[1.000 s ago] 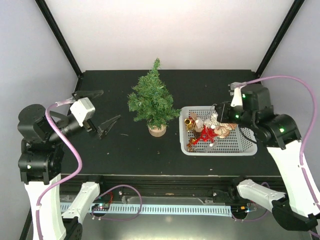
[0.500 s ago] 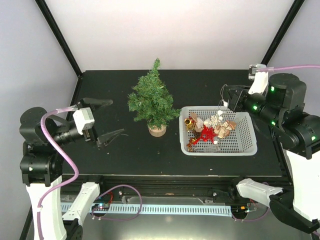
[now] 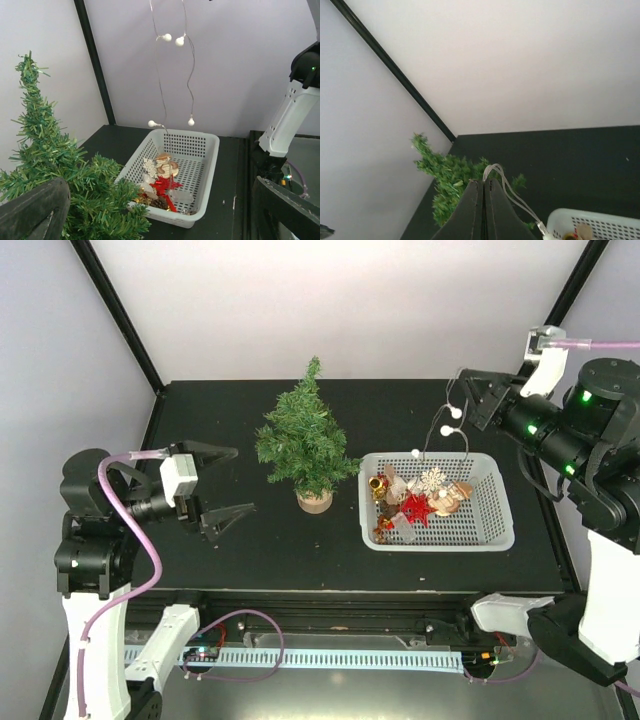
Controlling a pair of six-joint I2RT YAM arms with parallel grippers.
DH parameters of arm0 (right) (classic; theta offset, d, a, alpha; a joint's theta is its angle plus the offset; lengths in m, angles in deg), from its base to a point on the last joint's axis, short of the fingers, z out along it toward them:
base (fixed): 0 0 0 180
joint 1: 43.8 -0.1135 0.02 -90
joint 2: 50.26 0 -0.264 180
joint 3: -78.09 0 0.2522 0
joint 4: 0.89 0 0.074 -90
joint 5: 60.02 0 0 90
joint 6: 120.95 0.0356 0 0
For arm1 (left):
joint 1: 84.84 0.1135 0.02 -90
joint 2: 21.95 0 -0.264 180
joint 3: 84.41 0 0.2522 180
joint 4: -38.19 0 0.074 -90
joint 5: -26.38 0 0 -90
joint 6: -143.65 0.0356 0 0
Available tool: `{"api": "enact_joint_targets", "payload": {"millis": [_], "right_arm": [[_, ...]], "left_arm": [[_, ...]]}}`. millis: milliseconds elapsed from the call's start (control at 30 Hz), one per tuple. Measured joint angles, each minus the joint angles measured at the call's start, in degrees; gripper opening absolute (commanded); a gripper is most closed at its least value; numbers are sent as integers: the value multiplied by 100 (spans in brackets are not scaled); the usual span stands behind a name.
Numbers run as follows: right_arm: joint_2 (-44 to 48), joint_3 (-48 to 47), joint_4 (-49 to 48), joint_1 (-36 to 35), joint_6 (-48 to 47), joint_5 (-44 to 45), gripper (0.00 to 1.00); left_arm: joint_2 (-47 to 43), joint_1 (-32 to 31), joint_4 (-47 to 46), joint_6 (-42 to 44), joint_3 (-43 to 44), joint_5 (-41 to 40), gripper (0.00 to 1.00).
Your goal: Decorate the small christmas tree
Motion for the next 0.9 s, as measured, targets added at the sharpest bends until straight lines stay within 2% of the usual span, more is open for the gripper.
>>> {"api": "enact_joint_targets", "payload": {"millis": [300, 467, 633, 900], "right_arm": [[-229, -487, -457, 0, 177, -389, 1], [-223, -656, -866, 0, 258, -599, 1], [-190, -675, -1257, 0, 328, -817, 1], [-120, -680, -1897, 0, 485, -1043, 1]], "left_arm": [[13, -345, -352, -258, -400, -175, 99], [221, -1244, -308, -120, -457, -699, 99], [483, -1775, -111, 192, -431, -1040, 99], [1283, -2953, 245, 726, 120, -1665, 99]]}}
